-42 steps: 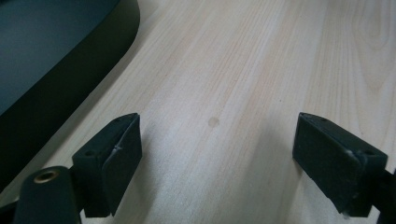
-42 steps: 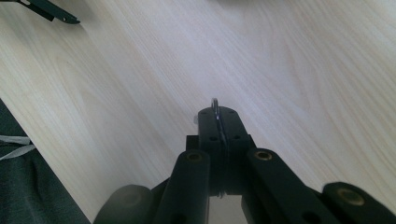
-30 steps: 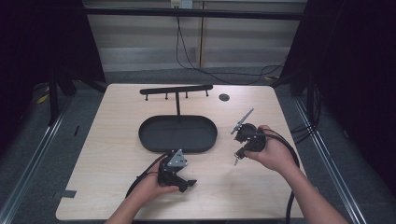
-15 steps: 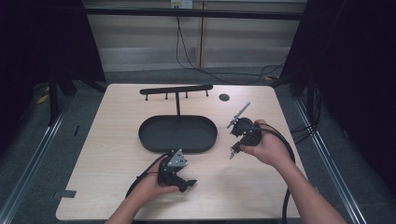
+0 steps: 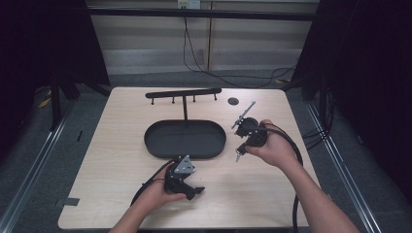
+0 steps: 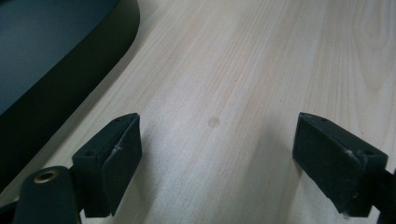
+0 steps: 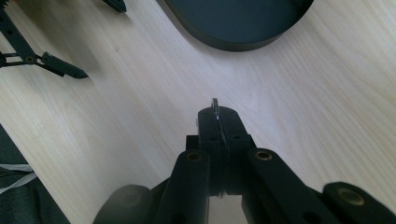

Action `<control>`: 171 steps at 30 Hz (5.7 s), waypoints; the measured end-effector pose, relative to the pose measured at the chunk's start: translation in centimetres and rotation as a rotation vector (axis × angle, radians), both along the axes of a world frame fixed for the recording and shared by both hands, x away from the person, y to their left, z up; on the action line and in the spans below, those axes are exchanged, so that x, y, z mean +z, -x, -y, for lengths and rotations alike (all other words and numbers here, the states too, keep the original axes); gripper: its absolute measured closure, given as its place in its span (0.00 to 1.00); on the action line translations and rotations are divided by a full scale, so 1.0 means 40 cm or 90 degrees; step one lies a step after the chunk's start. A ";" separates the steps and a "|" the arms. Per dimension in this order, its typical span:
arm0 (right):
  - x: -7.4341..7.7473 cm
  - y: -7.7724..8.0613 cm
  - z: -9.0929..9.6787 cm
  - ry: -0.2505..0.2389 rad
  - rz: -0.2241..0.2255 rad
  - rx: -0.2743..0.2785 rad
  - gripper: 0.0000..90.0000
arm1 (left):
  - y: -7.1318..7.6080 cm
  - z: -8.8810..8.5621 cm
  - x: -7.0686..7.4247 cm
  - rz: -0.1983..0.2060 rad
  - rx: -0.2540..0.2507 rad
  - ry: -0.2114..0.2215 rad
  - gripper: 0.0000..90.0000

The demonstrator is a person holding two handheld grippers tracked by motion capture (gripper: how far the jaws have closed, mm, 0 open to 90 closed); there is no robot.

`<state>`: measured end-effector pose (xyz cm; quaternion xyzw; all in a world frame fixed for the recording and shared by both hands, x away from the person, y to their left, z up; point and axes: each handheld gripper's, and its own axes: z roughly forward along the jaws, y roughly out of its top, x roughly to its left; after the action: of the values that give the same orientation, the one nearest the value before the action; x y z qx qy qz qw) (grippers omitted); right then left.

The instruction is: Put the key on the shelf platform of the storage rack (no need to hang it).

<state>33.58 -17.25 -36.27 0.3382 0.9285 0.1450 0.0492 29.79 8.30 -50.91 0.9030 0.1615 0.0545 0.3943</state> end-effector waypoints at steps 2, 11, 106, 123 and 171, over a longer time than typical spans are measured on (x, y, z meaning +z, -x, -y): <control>0.002 -0.002 -0.006 0.002 0.000 0.001 0.99 | 0.000 0.000 0.000 0.000 0.000 0.000 0.17; 0.003 -0.019 -0.029 -0.001 0.004 0.004 1.00 | 0.000 0.000 0.000 0.000 0.000 0.000 0.17; -0.087 -0.209 -0.243 0.012 0.051 -0.009 0.99 | 0.000 0.000 0.000 -0.003 -0.001 0.001 0.17; -0.139 -0.210 -0.213 0.011 0.045 -0.027 0.99 | 0.000 0.000 0.000 -0.003 0.000 0.002 0.17; -0.211 -0.203 -0.209 0.021 0.014 -0.024 0.86 | 0.001 0.001 0.000 -0.001 0.002 0.002 0.17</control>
<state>41.71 -8.88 -44.70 0.3532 0.9237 0.1320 0.0678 29.77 8.27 -50.92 0.9021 0.1631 0.0538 0.3958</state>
